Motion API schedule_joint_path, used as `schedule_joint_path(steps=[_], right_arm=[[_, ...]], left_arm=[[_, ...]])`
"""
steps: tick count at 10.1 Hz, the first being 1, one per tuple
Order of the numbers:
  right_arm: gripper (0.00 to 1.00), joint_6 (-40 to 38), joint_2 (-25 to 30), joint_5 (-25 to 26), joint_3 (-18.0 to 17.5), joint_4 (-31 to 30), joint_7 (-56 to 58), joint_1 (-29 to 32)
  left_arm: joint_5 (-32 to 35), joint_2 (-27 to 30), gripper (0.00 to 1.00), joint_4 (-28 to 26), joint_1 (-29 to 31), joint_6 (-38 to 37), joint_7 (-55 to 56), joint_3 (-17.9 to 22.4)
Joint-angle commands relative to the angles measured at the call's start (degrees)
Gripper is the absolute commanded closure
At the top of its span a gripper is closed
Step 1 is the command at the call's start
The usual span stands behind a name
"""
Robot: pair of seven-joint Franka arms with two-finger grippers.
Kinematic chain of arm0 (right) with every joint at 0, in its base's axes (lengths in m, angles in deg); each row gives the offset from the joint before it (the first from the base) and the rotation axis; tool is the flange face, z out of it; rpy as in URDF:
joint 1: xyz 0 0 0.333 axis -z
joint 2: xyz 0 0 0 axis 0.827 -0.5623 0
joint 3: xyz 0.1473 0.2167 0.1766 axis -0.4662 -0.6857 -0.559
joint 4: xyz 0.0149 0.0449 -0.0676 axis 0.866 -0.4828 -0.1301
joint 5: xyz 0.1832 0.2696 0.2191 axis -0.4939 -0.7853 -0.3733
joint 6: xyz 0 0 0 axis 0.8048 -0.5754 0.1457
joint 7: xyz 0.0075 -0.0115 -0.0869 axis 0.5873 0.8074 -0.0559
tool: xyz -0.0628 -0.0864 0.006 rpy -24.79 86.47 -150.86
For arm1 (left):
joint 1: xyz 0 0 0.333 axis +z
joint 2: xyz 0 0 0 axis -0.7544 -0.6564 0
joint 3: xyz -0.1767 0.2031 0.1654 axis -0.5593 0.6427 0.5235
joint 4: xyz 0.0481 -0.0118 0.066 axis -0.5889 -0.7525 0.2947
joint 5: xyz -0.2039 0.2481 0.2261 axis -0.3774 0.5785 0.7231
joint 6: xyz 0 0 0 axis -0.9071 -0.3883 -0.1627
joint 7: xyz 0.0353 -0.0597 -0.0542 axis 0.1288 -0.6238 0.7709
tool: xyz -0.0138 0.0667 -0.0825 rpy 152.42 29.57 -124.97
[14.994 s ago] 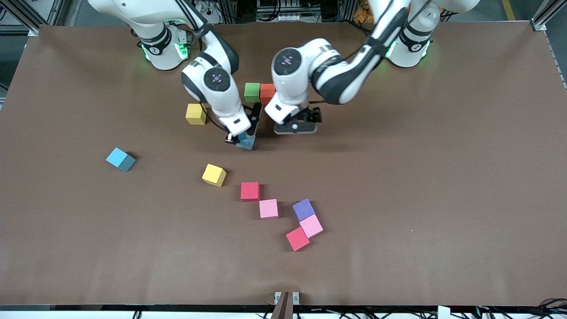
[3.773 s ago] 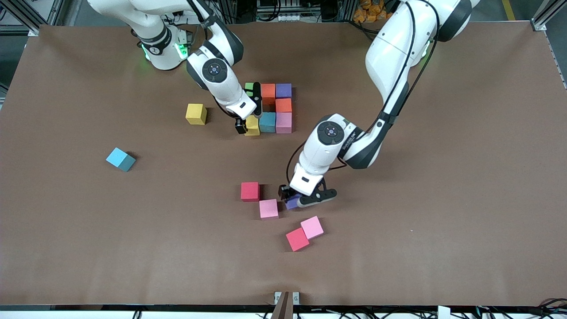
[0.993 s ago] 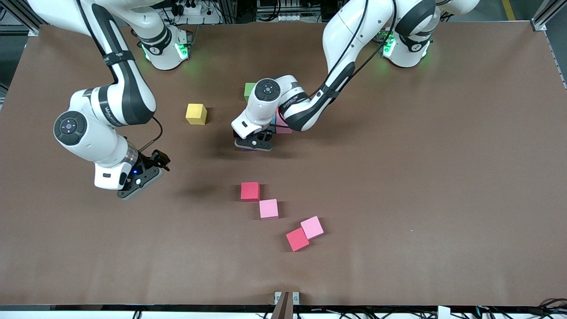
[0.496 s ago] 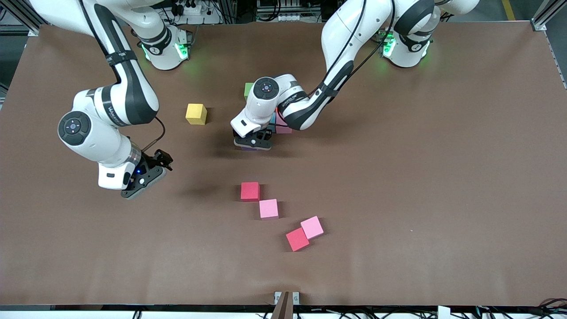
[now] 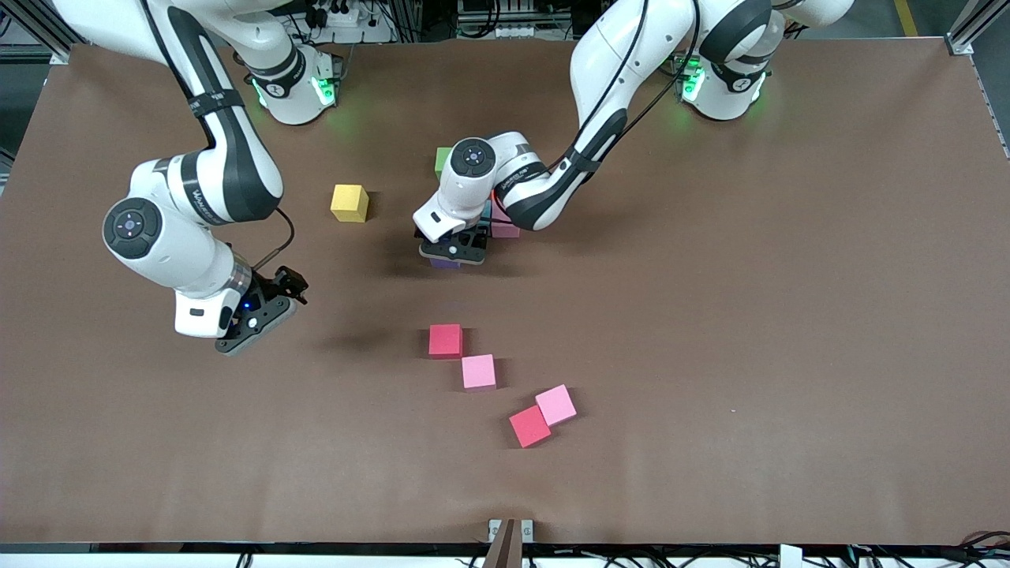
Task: Form number 2 with 11 blocks
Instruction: 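Carry the blue cube toward the cube group with the left gripper, then lower the blue cube below the yellow cube and open the left gripper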
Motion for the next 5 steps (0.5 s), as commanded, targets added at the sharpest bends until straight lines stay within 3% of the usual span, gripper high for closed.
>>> schedule_joint_path(steps=[1, 5], right_arm=[[0.0, -0.3, -0.4, -0.9, -0.2, 1.0, -0.6, 0.0], [0.0, -0.4, -2.0, -1.2, -0.2, 2.8, -2.0, -0.6]], left_arm=[[1.4, 0.8, 0.0, -0.1, -0.4, -0.3, 1.6, 0.5], [1.5, 5.6, 0.0, 0.8, 0.6, -7.5, 0.7, 0.5]])
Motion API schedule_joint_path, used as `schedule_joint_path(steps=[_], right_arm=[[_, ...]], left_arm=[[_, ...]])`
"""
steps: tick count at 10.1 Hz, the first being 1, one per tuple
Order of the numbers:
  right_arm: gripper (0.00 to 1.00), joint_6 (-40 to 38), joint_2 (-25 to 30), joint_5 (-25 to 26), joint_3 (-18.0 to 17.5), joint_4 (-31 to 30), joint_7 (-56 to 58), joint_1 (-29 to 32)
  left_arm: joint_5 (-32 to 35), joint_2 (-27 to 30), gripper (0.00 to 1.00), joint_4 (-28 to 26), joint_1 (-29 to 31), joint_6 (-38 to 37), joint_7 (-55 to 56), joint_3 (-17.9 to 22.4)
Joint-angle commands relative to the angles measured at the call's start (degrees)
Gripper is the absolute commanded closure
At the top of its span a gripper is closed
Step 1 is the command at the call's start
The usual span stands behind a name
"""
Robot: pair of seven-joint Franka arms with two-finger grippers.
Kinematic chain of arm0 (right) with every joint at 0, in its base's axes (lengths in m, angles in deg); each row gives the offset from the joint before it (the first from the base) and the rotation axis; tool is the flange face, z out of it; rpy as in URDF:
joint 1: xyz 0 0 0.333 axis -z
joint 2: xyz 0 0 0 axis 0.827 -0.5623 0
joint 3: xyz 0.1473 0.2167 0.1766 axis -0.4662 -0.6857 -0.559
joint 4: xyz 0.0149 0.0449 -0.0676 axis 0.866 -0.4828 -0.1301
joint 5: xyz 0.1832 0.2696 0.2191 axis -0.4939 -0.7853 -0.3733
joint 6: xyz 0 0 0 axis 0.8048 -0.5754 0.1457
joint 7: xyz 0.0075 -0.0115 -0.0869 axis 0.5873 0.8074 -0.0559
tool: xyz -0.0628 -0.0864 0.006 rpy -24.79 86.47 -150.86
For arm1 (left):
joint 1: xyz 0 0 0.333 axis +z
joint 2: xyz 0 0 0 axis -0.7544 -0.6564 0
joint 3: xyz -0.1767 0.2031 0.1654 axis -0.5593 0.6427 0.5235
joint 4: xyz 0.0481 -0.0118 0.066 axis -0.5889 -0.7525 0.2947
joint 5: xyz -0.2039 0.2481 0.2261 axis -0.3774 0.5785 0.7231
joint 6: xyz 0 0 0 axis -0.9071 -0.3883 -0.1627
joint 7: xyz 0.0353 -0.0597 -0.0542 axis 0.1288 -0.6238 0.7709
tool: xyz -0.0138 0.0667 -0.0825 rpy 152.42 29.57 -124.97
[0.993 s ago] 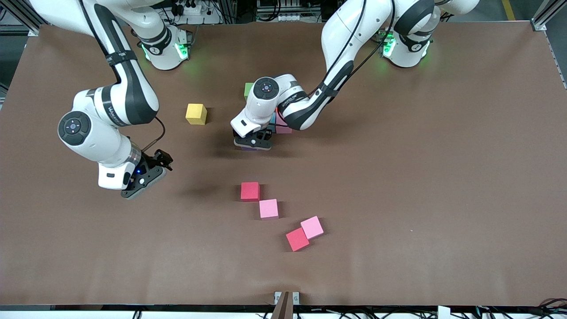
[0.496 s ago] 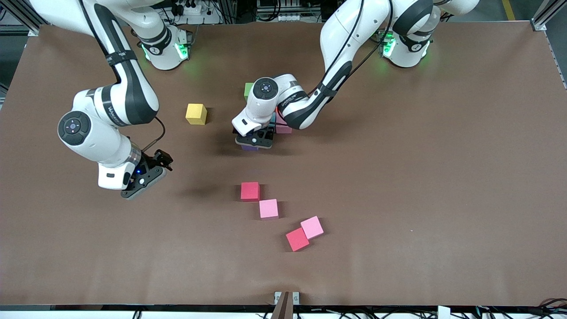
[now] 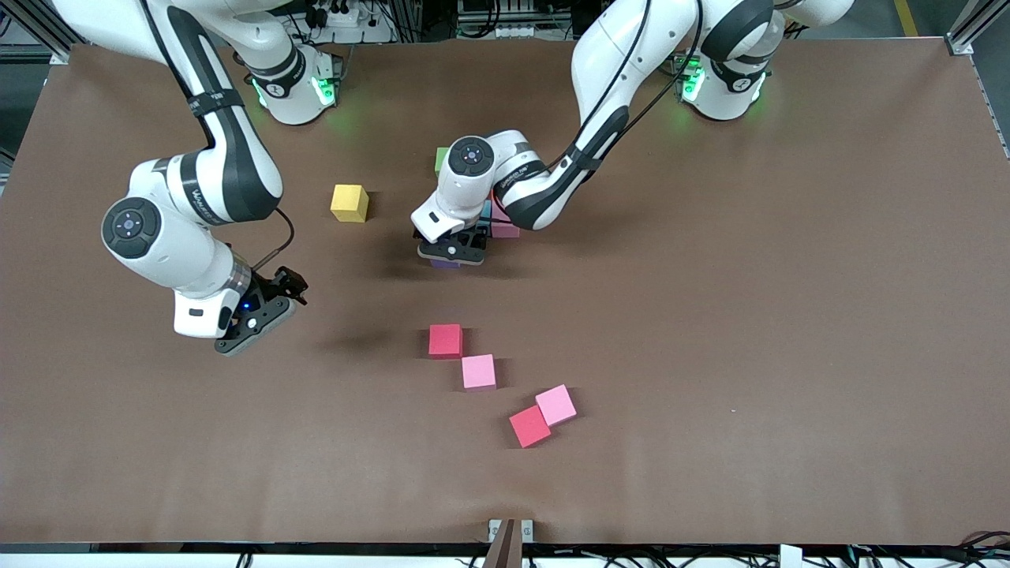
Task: Form number 2 with 11 blocks
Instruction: 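Lower the blue cube below the yellow cube and open the left gripper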
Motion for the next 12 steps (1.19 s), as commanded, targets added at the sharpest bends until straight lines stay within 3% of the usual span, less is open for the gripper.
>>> schedule_joint_path(steps=[1, 6, 12], right_arm=[[0.0, -0.5, -2.7, -1.1, -0.2, 3.2, -4.3, -1.4], [0.0, -0.2, -13.4, -1.1, -0.3, 14.1, -23.3, -10.5], [0.0, -0.4, -24.4, -1.0, -0.3, 25.0, -41.2, -16.9]], left_arm=[[1.5, 5.3, 0.0, -0.7, 0.9, -6.2, 0.3, 0.2], [-2.2, 16.4, 0.0, -0.9, 8.9, -22.6, -7.5, -0.5], [-3.5, 21.3, 0.0, -0.9, 22.3, -28.9, -13.3, -0.6]])
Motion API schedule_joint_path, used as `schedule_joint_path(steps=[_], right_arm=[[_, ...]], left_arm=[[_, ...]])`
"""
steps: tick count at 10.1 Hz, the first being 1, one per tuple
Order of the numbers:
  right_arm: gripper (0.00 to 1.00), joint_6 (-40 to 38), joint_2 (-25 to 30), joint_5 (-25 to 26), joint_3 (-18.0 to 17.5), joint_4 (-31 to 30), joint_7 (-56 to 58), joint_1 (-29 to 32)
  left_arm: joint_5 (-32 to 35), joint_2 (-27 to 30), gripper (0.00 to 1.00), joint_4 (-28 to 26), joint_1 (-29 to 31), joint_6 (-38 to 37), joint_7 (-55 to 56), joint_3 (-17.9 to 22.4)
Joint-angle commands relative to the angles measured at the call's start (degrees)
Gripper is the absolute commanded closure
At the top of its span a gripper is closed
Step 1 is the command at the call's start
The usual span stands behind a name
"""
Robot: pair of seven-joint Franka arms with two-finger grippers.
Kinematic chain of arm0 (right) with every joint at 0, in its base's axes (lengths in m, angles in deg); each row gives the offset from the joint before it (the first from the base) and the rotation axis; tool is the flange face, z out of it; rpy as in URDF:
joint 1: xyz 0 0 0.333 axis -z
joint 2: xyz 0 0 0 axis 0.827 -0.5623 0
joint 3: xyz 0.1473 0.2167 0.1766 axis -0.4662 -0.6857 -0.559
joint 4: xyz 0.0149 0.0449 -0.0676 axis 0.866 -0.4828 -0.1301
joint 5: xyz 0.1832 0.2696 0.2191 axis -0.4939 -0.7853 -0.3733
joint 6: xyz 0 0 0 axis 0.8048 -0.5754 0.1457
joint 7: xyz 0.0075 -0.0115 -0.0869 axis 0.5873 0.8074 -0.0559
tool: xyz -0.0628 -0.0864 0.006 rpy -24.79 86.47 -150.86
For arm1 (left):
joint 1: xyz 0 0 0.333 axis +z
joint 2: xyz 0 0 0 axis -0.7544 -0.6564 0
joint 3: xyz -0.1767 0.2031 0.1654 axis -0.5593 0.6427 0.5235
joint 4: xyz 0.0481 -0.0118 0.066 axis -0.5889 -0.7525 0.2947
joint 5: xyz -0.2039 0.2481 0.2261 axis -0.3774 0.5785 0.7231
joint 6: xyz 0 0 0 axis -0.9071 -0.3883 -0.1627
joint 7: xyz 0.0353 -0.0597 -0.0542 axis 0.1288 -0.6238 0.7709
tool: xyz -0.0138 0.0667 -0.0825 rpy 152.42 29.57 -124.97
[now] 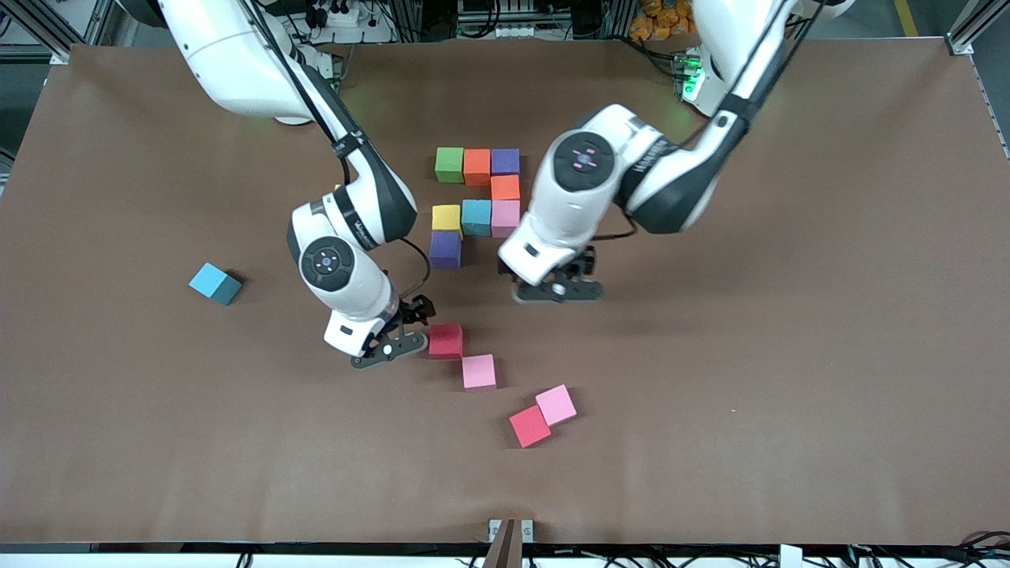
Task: Form number 2 with 11 blocks
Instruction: 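Grasp the dark pink cube with the right gripper while the left gripper reaches light pink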
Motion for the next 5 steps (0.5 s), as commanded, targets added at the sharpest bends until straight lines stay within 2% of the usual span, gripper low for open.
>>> schedule_joint_path(steps=[1, 3, 5], right_arm=[[0.0, -1.1, -5.8, -0.7, 0.1, 7.6, -5.9, -1.0], [0.0, -1.1, -9.1, -0.7, 0.1, 11.6, -12.1, -2.9], [0.0, -1.0, -11.5, -0.7, 0.1, 13.9, -16.9, -4.2]], left_arm=[[-2.2, 2.7, 0.0, -1.6, 4.8, -2.8, -5.4, -0.5], [-2.4, 2.7, 0.0, -1.5, 8.7, -4.4, -10.4, -0.5], [-1.7, 2.6, 0.0, -1.7, 9.1, -7.4, -11.8, 0.2]])
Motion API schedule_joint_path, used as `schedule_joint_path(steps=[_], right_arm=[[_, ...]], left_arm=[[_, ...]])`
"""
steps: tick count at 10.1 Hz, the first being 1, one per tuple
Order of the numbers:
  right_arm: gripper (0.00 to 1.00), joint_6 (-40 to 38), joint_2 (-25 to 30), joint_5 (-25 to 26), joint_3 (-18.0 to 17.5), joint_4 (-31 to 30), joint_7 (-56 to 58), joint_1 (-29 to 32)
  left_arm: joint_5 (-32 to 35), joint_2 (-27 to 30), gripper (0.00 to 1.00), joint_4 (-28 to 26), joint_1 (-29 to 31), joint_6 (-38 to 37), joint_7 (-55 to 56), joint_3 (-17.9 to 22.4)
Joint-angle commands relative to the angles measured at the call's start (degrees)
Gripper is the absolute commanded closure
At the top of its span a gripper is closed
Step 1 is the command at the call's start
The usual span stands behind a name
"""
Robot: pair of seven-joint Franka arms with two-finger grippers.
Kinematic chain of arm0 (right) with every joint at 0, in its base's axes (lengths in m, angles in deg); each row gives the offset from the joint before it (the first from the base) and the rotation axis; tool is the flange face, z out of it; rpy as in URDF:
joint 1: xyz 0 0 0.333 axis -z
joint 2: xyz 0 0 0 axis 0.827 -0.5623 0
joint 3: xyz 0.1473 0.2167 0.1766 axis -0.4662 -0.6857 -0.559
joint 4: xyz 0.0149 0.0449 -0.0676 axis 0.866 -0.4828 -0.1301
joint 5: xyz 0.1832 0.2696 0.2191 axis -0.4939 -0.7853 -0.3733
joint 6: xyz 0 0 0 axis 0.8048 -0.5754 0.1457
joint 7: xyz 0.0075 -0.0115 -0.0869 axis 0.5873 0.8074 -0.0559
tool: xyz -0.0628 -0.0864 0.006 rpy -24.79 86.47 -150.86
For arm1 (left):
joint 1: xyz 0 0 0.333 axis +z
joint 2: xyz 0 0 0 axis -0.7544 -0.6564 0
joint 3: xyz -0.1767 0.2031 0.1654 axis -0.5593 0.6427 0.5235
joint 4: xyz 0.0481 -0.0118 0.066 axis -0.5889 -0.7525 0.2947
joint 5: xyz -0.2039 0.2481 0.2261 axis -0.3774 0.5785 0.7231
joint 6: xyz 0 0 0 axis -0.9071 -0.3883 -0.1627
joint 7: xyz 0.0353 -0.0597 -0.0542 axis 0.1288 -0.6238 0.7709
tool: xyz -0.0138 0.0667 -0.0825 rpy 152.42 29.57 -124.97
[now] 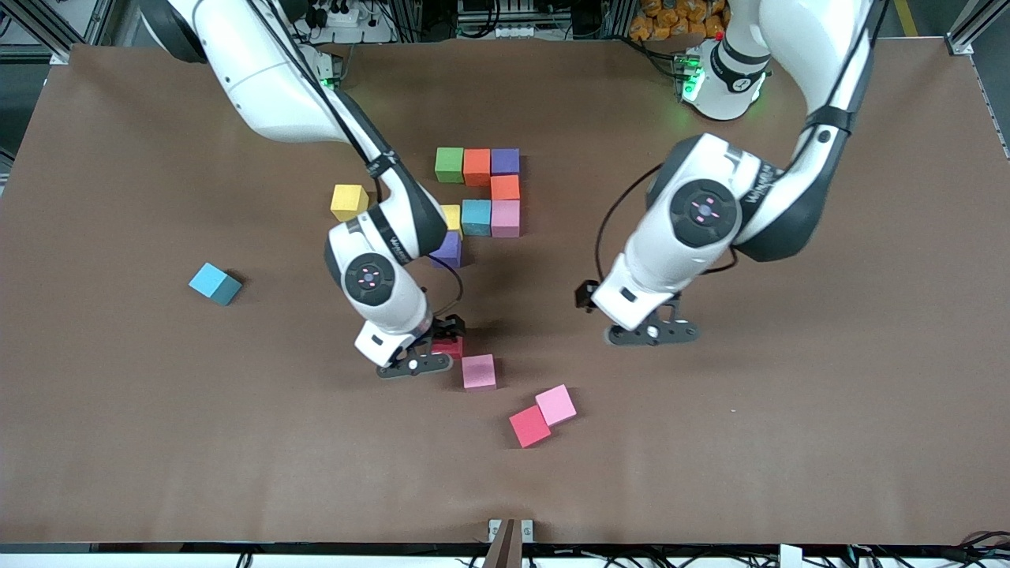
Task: Form number 2 with 11 blocks
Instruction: 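Grasp the dark pink cube with the right gripper while the left gripper reaches light pink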
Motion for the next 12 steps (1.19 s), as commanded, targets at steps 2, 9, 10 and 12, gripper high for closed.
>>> schedule_joint_path(steps=[2, 9, 10, 12], right_arm=[[0.0, -1.0, -3.7, -0.6, 0.4, 4.2, -3.8, -1.2], [1.0, -1.1, -3.3, 0.0, 0.7, 3.4, -3.5, -2.4], [1.0, -1.6, -2.0, -0.1, 0.7, 2.6, -3.5, -2.4], [1.0, -1.3, 4.4, -0.2, 0.7, -5.0, -3.5, -2.0]], left_arm=[[-0.7, 1.3, 0.0, -1.3, 2.2, -4.0, -5.7, 0.3], [-0.7, 0.5, 0.0, -1.5, 3.1, -5.6, -6.0, -0.3], [-0.7, -0.6, 0.0, -1.2, 3.8, -4.7, -6.4, -0.3], [-0.9, -2.0, 0.0, -1.0, 2.7, 2.2, -14.0, -0.3]])
